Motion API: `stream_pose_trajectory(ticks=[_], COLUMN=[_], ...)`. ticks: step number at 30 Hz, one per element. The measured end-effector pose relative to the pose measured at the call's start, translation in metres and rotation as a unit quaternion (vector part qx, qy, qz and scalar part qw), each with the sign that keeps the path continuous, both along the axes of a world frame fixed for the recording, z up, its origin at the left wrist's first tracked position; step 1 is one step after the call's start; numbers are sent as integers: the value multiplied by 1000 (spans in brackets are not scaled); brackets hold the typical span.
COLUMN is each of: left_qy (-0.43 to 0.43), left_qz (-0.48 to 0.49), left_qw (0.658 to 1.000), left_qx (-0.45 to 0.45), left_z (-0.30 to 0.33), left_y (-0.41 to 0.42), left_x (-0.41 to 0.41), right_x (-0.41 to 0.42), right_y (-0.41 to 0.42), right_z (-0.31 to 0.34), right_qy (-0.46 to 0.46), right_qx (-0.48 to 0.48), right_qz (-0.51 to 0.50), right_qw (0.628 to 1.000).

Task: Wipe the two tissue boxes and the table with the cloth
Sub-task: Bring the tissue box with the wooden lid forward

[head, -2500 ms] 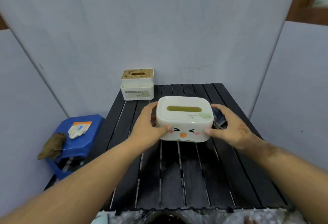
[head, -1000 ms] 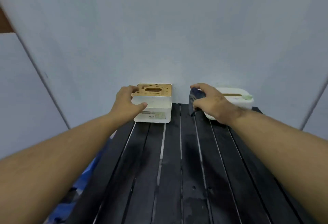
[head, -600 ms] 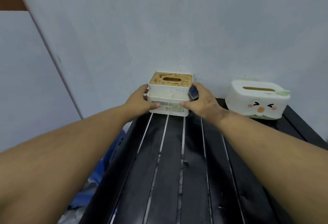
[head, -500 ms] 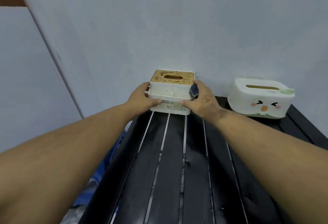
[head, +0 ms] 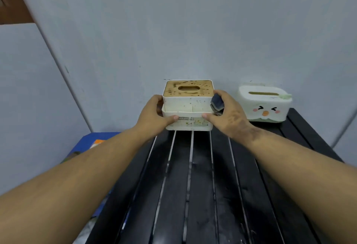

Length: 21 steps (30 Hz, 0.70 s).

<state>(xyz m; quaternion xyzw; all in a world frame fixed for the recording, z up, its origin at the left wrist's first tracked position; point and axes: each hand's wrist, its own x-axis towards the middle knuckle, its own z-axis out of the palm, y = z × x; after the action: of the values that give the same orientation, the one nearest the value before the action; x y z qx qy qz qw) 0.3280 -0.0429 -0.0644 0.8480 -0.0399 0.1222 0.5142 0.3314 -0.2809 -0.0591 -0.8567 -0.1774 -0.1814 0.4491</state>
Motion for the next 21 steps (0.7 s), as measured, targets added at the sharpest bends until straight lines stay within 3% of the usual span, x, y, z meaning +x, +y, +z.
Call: stream_pose_trajectory(ticks=[6, 12, 21], left_qy=[-28, 0, 48], left_qz=[-27, -65, -69], left_qw=[999, 998, 996], left_qx=[20, -1, -10], left_z=[20, 7, -26], left_y=[-42, -68, -72], left_x=[-111, -220, -292], right_x=[-128, -245, -320], right_y=[-50, -79, -80], right_z=[35, 25, -17], right_qy=[38, 83, 136], right_qx=[-9, -3, 21], right_qz=[-33, -74, -78], right_qw=[999, 994, 987])
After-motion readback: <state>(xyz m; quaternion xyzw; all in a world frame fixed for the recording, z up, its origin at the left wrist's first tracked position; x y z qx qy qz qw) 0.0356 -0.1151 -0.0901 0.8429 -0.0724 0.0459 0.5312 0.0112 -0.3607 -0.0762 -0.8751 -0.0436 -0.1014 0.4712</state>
